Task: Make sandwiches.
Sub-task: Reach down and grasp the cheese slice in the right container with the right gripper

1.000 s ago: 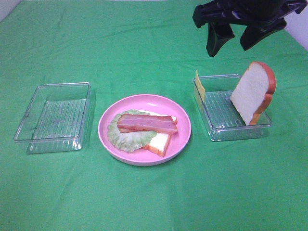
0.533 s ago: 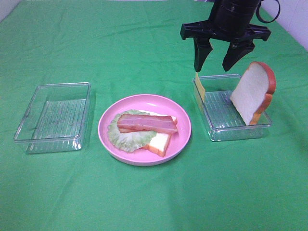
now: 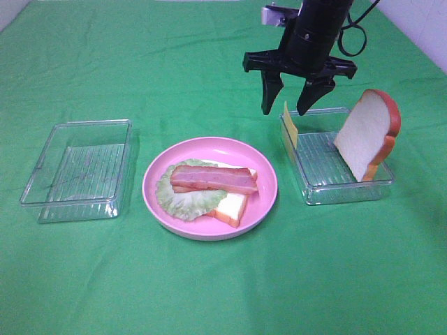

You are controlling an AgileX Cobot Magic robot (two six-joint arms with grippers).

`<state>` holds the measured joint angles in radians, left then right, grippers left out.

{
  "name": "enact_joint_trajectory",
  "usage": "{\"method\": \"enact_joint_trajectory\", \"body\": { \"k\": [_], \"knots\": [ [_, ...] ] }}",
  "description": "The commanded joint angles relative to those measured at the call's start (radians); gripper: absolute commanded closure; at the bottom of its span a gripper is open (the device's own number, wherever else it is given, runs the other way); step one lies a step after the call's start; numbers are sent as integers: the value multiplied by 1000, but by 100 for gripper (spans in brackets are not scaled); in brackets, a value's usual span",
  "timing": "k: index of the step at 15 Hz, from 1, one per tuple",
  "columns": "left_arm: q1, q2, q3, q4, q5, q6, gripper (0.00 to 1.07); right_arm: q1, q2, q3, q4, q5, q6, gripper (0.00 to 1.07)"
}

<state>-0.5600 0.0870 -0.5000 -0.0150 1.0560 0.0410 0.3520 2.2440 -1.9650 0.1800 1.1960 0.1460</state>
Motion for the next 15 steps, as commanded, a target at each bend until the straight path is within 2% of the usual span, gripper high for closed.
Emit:
{"method": "enact_joint_trajectory", "body": {
  "k": [1, 6, 12, 15],
  "knots": [
    [2, -8, 1, -8, -10, -1, 23, -5, 26, -7, -1, -17, -17, 50],
    [2, -8, 1, -8, -10, -1, 23, -5, 42, -7, -13, -23, -20, 61],
    [2, -8, 1, -8, -10, -1, 23, -5, 58, -7, -41, -17, -31, 62],
    [2, -8, 1, -8, -10, -1, 23, -5, 58, -9, -55, -13, -31, 74]
  ]
}}
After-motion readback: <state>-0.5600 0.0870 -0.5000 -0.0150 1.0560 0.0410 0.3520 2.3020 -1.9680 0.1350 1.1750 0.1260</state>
